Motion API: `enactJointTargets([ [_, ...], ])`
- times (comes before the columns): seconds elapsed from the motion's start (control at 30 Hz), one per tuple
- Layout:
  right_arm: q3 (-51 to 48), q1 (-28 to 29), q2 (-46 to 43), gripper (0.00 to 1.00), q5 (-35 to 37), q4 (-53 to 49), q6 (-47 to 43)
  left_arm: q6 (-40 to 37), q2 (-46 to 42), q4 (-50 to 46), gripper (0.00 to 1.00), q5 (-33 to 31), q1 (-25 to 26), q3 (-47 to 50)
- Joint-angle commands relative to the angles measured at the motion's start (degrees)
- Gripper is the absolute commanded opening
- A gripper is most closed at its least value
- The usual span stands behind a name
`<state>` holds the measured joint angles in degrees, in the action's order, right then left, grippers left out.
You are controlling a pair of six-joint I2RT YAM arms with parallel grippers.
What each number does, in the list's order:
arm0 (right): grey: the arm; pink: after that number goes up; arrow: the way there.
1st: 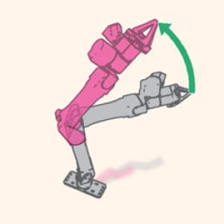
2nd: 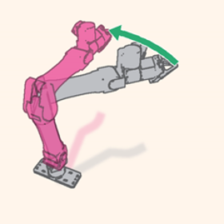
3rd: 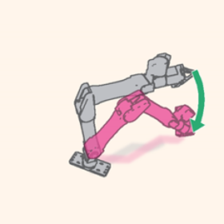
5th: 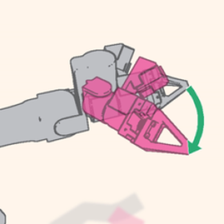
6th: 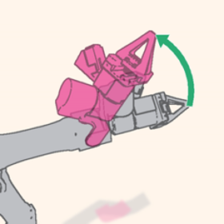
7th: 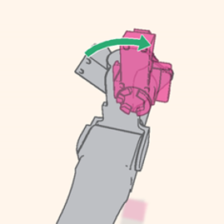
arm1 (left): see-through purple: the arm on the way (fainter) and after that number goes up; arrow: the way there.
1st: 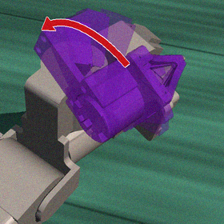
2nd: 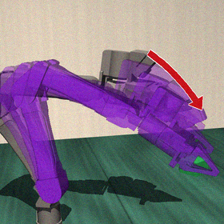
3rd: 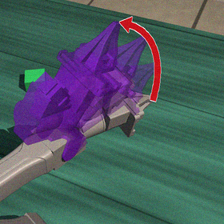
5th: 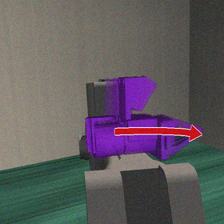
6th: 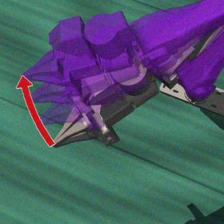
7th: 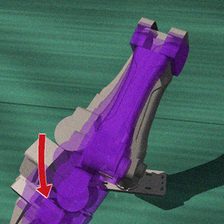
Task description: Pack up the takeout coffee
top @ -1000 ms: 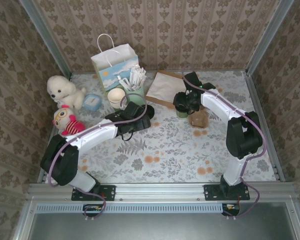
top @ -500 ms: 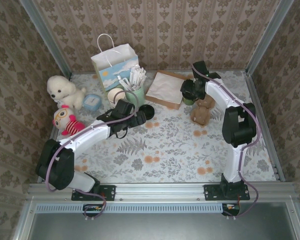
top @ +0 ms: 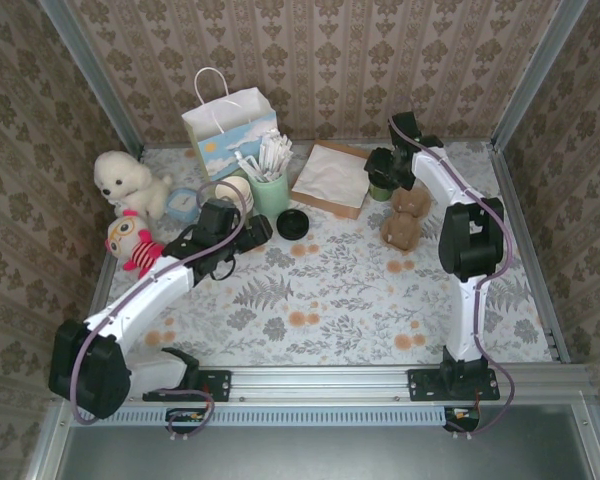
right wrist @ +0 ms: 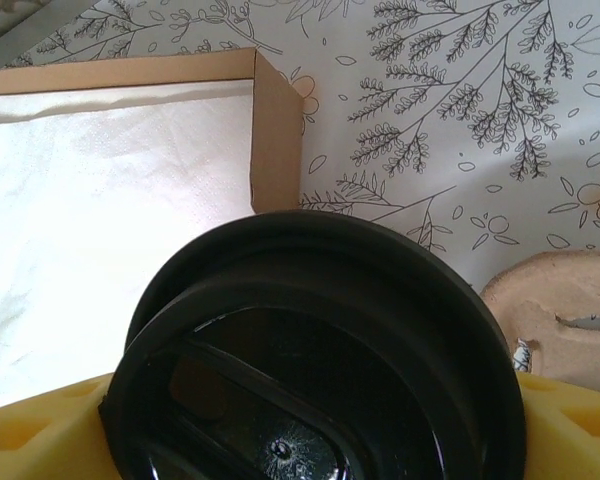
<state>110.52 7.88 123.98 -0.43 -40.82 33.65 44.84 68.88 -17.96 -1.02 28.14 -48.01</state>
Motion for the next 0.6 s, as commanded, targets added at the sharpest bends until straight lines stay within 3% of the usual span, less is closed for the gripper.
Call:
enactJointTargets([
  [0.0,2.74,-0.32,1.55,0.87,-1.07,-2.74,0.99,-0.28,-1.89,-2.04,1.0,1.16,-1.28,0.3],
  [0.3,5.82,-0.33,0.85,1.0,-0.6,-5.01,-0.69,-1.07,-4.52,-3.59,1.0,2.15,-4.51,-0.05],
  [0.57,4.89,-0.32,-5.75,1.0,0.16,-5.14,-2.4,-4.84,-5.78,-10.88,1.0,3.41,-10.21,-7.5],
])
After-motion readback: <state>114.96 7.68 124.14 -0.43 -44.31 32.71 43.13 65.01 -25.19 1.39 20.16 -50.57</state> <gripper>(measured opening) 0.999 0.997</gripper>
